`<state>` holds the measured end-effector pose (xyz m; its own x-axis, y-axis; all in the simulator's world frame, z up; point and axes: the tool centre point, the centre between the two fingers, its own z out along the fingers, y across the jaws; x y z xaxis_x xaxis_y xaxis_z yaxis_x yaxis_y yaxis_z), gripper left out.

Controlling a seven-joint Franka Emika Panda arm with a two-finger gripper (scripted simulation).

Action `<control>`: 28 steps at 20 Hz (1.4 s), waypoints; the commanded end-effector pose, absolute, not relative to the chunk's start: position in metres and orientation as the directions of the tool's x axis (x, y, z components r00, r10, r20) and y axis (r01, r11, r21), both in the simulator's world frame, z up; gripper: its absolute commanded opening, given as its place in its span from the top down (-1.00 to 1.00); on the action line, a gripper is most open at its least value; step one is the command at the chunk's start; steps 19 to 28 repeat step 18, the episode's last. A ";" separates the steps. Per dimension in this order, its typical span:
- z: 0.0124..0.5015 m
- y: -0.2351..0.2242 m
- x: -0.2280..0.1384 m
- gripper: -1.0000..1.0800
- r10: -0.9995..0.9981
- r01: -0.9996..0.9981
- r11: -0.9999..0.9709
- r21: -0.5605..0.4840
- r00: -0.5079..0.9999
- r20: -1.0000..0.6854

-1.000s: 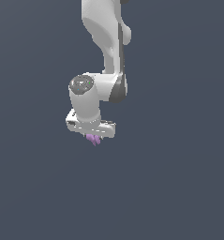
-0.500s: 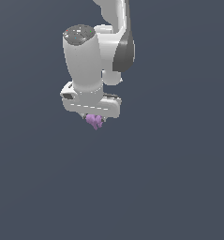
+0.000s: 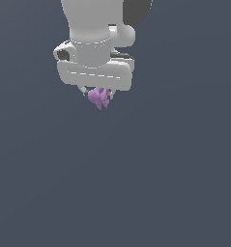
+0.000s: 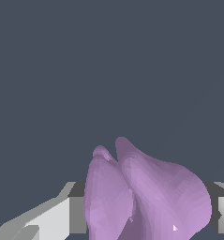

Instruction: Pick up the object and move it to a goal position.

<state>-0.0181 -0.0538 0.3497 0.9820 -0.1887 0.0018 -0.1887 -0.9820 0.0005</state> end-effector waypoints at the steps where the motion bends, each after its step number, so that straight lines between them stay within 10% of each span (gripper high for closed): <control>1: 0.375 -0.050 -0.021 1.00 -0.189 -0.189 -0.982 0.001 0.982 0.000; 28: 0.446 -0.041 -0.024 1.00 -0.188 -0.188 -0.982 0.000 0.982 0.000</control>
